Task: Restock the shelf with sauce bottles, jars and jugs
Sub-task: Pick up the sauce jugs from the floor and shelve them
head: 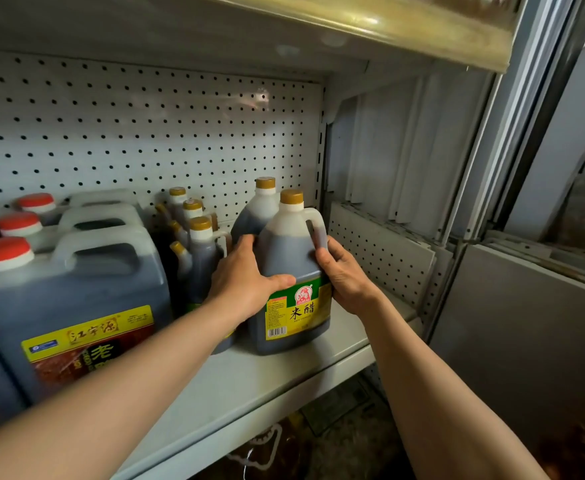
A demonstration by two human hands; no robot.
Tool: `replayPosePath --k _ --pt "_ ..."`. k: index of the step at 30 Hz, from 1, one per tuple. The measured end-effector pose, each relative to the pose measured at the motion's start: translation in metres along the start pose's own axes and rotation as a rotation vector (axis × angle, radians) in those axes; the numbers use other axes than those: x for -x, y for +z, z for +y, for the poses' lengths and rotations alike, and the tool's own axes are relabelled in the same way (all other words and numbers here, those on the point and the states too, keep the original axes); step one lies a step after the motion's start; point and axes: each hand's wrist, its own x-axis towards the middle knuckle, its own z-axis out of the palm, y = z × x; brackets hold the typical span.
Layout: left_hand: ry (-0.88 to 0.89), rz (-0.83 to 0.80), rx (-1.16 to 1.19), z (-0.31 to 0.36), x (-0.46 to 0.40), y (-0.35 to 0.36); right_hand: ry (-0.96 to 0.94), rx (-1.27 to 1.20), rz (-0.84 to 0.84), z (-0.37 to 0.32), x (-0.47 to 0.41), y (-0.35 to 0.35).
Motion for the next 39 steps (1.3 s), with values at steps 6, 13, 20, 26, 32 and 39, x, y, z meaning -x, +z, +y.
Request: replayPosePath --k 6,13,20,26,32,39 --pt "0.024 0.019 -0.116 0.005 0.005 0.002 0.007 0.084 0.003 -0.007 0.006 0.0" --pt "0.317 0.067 -0.264 0.026 -0.009 -0.017 -0.031 0.216 -0.098 -0.002 0.031 -0.011" --pt "0.46 -0.063 -0.343 0.029 -0.029 -0.026 -0.197 0.604 0.005 -0.009 0.036 0.001" --pt "0.488 -0.131 -0.378 0.018 -0.029 -0.026 -0.38 1.028 -0.031 -0.044 0.029 0.008" --pt "0.45 -0.133 -0.46 0.022 -0.025 -0.026 -0.32 1.026 -0.015 -0.048 0.026 0.01" --pt "0.442 -0.067 -0.531 0.028 -0.024 -0.024 -0.329 0.96 0.024 -0.042 0.024 0.01"
